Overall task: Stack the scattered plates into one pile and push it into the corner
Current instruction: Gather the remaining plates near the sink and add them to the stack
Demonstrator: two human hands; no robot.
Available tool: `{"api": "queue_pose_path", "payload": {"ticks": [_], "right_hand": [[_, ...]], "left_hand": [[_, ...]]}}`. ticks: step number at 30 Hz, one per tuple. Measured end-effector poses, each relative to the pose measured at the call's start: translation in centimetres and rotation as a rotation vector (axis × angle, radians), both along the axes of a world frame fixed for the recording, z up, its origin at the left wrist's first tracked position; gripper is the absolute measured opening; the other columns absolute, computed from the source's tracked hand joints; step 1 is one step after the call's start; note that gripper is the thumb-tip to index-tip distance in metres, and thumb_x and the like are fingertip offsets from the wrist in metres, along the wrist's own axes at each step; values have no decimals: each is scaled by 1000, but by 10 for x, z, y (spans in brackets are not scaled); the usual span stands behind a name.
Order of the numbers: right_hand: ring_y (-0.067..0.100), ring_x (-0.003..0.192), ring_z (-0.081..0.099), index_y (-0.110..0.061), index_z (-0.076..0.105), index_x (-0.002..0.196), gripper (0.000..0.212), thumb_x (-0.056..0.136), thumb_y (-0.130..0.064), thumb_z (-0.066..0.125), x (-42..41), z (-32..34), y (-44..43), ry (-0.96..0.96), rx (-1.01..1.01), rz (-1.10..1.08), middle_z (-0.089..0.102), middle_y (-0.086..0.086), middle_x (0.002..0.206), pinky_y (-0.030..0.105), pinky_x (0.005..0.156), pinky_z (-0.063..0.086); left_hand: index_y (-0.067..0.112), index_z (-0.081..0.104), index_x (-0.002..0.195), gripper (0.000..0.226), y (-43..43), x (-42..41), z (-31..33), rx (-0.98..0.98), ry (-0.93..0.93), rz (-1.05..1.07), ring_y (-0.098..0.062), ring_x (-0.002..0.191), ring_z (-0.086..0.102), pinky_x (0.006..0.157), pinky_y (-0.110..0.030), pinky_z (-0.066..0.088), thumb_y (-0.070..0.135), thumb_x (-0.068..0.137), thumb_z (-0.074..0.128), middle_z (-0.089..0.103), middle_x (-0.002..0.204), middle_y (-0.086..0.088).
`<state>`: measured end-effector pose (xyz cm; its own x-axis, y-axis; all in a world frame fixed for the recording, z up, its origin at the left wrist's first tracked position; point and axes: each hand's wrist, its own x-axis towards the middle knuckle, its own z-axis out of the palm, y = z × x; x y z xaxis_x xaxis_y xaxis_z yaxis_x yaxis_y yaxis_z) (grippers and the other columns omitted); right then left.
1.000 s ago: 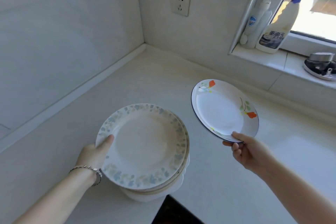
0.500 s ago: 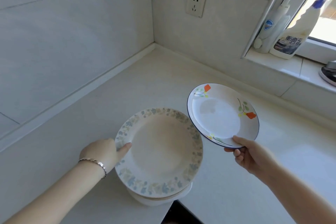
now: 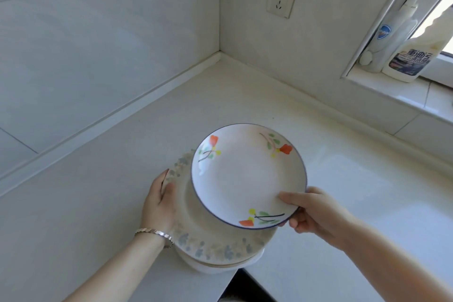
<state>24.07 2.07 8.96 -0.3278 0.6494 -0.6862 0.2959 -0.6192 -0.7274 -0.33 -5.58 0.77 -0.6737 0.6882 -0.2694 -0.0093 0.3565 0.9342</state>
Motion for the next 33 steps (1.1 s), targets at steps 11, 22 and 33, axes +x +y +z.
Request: {"api": "queue_pose_path", "payload": {"ticks": [11,22,33], "right_hand": [[11,40,62,3,60,92,16,93,-7,47,-28,-16,-8,9,-112,167,67,8,52,19,42,50],[11,63,55,-17,58,81,36,87,-51,46,-12,-19,-7,-671,558,291,62,-2,78,23,57,42],[17,115,59,-33,45,132,111,34,-81,68,-22,-90,-12,274,126,-194,61,-3,128,40,99,47]], "left_hand": [[26,57,125,32,1,-2,6,13,-201,14,-18,116,58,105,-42,43,30,94,50,63,124,6],[46,53,108,25,0,-5,7,-16,-237,-2,-20,120,55,103,-41,43,26,94,50,58,129,6],[43,36,136,84,-6,-3,11,-29,-243,-150,-11,132,42,113,-42,32,75,60,48,43,143,15]]}}
